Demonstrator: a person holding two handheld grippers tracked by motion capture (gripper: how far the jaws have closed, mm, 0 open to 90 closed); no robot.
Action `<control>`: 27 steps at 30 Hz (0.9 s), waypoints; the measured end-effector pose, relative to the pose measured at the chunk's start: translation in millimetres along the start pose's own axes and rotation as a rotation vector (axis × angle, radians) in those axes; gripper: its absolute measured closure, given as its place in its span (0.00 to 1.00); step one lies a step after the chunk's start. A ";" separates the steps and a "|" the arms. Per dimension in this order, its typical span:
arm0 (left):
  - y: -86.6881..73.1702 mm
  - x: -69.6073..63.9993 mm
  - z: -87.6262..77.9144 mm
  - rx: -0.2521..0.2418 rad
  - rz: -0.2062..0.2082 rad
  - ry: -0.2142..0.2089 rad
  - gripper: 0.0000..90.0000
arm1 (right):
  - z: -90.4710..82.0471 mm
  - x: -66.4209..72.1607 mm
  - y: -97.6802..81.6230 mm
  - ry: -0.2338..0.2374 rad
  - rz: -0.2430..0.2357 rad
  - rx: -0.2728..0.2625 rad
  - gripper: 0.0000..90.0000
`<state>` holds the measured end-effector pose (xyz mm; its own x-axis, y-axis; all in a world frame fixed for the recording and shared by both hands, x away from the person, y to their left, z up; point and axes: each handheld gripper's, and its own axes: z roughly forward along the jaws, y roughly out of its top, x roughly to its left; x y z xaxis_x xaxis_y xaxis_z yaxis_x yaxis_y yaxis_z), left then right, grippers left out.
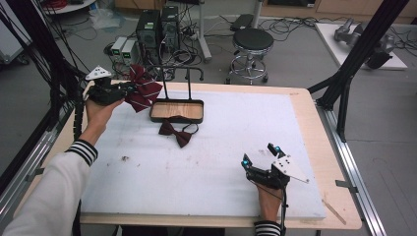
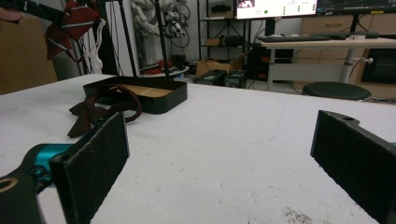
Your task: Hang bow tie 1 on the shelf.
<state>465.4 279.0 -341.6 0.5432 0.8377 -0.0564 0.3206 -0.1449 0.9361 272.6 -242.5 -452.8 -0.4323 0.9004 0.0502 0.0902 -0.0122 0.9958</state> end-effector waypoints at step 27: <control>-16.3 6.5 -8.9 -0.065 0.050 -0.042 0.21 | 0.2 0.2 0.0 -0.002 -0.004 0.003 0.04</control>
<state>456.8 291.4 -354.1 0.5894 0.8075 -0.0223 0.2417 -0.1500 0.9587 272.7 -242.2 -452.8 -0.4310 0.9012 0.0464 0.0915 -0.0075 0.9958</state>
